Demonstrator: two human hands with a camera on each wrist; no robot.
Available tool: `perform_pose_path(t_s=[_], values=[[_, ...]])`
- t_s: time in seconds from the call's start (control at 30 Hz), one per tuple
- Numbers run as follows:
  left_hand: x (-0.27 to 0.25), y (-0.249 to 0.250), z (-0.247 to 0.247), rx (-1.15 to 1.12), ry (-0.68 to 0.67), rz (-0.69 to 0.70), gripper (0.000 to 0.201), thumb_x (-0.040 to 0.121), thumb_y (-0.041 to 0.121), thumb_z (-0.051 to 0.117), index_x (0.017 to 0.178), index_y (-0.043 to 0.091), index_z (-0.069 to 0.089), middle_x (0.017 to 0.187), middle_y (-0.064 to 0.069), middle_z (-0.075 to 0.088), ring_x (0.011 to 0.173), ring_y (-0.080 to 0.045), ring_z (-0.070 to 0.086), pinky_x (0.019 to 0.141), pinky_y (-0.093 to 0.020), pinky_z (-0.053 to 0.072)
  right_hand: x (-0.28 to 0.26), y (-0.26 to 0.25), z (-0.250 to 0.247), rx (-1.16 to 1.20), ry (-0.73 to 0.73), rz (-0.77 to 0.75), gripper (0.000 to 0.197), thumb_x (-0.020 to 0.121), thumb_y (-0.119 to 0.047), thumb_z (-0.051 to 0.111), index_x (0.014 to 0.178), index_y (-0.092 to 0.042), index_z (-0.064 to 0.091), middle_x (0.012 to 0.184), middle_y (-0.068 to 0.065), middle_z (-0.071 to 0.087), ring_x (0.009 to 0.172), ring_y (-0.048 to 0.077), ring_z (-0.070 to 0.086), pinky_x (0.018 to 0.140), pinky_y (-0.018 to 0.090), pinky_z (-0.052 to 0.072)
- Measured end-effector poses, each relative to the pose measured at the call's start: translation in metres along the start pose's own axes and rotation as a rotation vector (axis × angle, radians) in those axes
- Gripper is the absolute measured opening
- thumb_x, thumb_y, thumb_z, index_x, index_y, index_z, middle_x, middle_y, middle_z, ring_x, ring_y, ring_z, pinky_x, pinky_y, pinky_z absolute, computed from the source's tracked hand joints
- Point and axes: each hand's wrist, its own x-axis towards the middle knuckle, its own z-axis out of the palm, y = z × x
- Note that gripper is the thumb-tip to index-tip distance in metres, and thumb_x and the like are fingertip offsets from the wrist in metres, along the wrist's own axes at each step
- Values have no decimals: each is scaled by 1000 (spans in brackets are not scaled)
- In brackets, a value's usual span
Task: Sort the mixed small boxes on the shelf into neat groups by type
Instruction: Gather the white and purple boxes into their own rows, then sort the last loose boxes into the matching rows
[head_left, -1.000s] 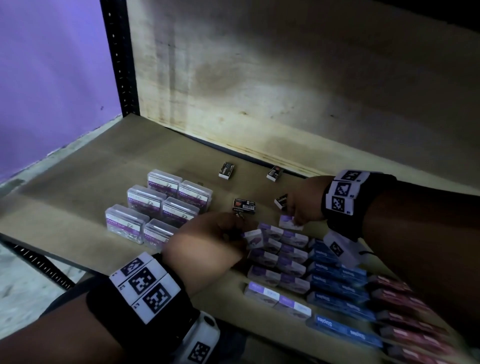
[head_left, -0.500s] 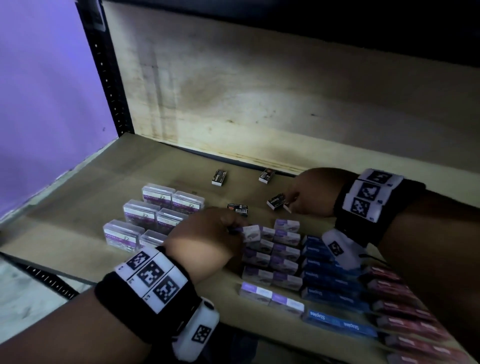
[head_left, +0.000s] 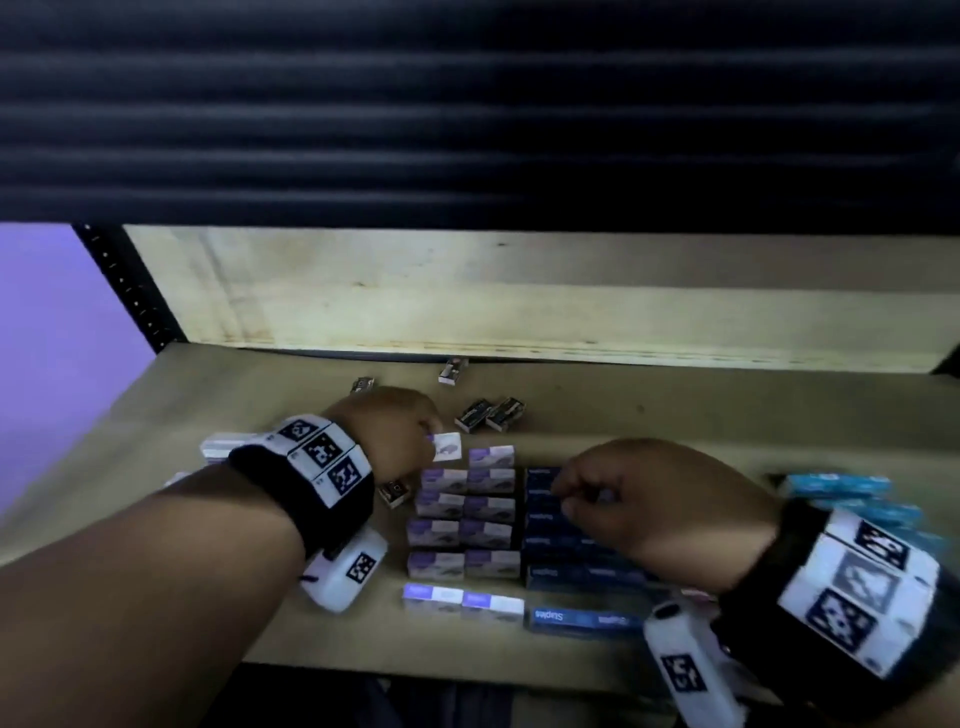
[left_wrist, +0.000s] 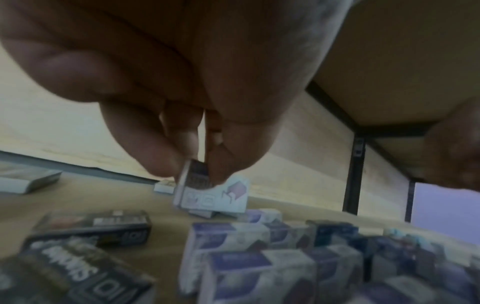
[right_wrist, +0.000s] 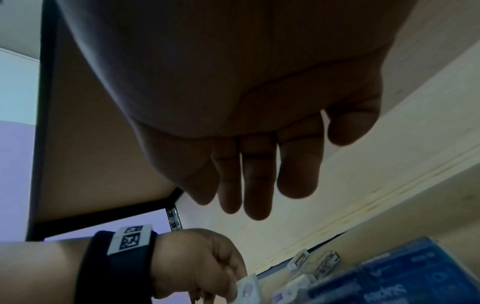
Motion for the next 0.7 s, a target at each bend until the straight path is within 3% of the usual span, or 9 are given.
perform_pose_path(t_s=[0.1,0.17,0.23,0.37,0.53,0.67,0.7], values=[[15,6,0,52,-136,-59,19,87,30,62,103,29,72,110,5,69,96,-16,64,83,-23,49,-14,9,-1,31,19,34,25,84,-54,58,109,-53,58,92,-32,62,85,-13,55,69,13,43],[21,9,1,94,-175,-80,22,90,22,58,108,25,70,109,1,68,100,-20,64,82,-23,49,-21,12,-2,66,16,55,23,85,-56,58,107,-55,57,95,-38,60,85,-16,54,66,7,39],[25,13,2,117,-209,-75,18,89,20,58,100,23,72,99,2,69,94,-20,65,80,-24,51,-26,14,-4,71,20,67,22,85,-56,58,108,-54,59,97,-35,61,88,-15,54,69,7,40],[30,17,4,110,-232,-123,30,95,18,59,124,15,67,123,-4,66,113,-22,63,90,-26,50,-32,15,-4,56,18,86,25,87,-54,59,111,-51,62,103,-31,64,92,-10,56,74,6,41],[29,23,5,112,-249,-121,29,95,18,58,123,18,67,123,-3,67,112,-20,63,86,-23,48,-34,17,-3,49,6,113,29,85,-56,57,114,-53,59,107,-30,64,94,-8,57,85,21,49],[27,20,1,-18,-306,-103,25,94,12,61,117,14,70,114,-7,72,97,-24,72,84,-31,57,-33,18,-2,43,6,116,29,85,-58,57,114,-54,58,106,-30,64,93,-8,57,84,20,48],[26,20,1,-2,-291,-101,26,95,13,61,119,14,69,115,-6,71,100,-24,71,87,-32,57,-33,18,-2,45,6,116,29,85,-58,57,114,-54,58,105,-30,64,93,-8,57,83,20,49]])
